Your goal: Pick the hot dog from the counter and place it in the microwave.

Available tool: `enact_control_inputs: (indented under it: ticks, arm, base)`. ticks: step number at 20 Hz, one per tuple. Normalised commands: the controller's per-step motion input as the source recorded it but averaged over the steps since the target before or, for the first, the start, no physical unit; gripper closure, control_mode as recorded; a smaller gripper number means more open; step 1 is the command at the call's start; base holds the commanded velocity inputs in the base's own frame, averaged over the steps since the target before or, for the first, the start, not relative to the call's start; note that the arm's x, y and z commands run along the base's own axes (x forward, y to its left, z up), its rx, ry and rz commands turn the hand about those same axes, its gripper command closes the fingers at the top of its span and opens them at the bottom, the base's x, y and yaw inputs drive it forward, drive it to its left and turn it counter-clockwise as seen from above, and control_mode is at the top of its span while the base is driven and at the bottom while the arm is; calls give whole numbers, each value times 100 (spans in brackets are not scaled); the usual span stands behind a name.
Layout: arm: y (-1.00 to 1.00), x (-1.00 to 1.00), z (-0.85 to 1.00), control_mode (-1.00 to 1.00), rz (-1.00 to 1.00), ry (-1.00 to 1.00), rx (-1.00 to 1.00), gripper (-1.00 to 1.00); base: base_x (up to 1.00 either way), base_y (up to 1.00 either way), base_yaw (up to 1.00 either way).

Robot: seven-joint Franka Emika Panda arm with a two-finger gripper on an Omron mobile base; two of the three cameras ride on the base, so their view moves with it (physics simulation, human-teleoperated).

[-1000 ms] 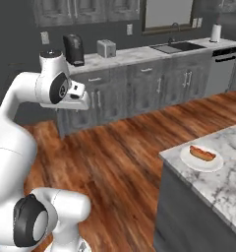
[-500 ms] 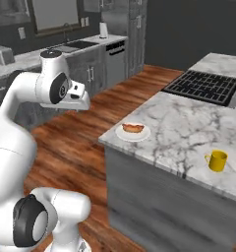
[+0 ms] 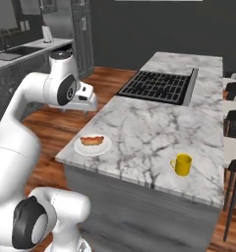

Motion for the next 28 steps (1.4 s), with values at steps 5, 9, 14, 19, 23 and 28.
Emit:
enact_control_inputs:
  ticks: [5,9,14,19,23,28]
  arm:
    - [0,0,0,100,0,0,0,-100]
    - [0,0,0,100,0,0,0,-100]
    - [0,0,0,100,0,0,0,-100]
    - [0,0,-4,-100,0,0,0,-100]
    - [0,27,-31,-100,-22,6,0,-100]
    - [5,37,-46,-100,-46,22,1,-100]
  base:
    - [64,28,-6]
    - [72,41,-8]
    - [12,5,-1]
    - [0,0,0]
    - [0,0,0]
    - [0,0,0]
